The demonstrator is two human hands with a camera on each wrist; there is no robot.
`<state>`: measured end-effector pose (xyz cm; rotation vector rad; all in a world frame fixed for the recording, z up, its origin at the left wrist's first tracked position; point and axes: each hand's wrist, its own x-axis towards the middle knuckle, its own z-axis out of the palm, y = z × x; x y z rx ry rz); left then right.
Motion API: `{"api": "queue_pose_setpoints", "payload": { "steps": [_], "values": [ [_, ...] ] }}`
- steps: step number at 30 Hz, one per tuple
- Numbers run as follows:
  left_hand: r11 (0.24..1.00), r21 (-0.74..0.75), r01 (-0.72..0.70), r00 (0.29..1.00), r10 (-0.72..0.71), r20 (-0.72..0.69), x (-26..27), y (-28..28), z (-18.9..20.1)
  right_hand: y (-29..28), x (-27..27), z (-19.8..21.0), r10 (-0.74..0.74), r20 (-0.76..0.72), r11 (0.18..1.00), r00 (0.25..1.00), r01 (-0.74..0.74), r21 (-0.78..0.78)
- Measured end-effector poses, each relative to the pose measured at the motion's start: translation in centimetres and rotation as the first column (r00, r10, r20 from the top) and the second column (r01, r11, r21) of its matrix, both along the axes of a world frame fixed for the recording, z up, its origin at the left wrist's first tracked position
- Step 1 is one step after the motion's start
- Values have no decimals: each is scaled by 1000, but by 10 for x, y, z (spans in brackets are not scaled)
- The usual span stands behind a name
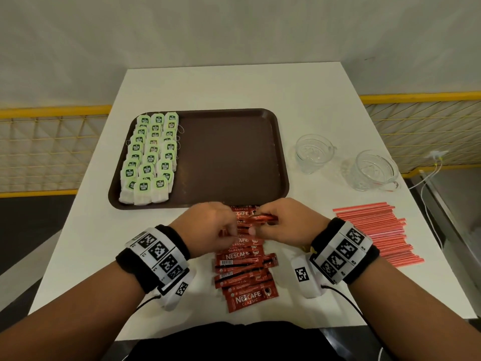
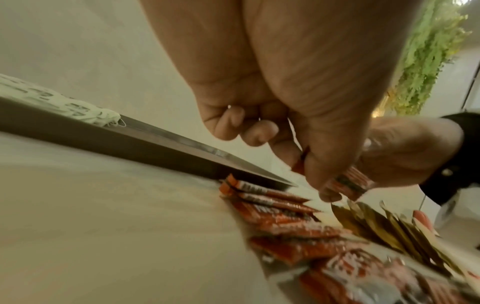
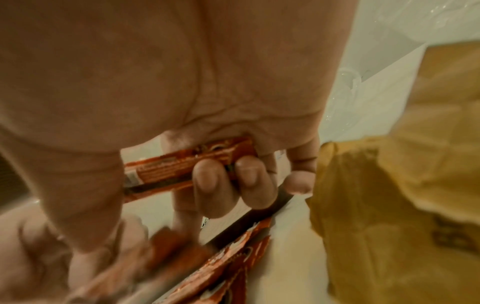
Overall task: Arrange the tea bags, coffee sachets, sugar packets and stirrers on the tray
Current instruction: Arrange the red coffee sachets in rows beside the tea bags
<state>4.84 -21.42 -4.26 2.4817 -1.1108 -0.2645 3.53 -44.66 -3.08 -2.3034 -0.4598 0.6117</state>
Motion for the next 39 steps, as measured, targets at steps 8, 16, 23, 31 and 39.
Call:
{"api": "queue_pose_setpoints", "payload": {
  "steps": [8, 16, 23, 31, 39],
  "values": [
    [989, -130, -74, 991, 88, 101, 5, 11, 14, 4, 5, 2, -73, 20, 997, 997, 73, 24],
    [983, -91, -158, 987, 161, 27, 17, 7, 18, 17, 18, 7, -61, 268, 998, 961, 61, 9],
    [940, 47, -339, 941, 339, -4, 82, 17, 32, 22, 33, 12, -290, 185, 942, 939, 246, 228],
    [798, 317, -512, 844, 537, 10, 179, 29, 13, 20, 49, 18, -384, 45, 896, 922, 360, 260],
    [779, 442, -444, 883, 463, 72, 235, 12, 2, 20, 58, 15, -434, -1, 857, 901, 413, 310]
  ]
}}
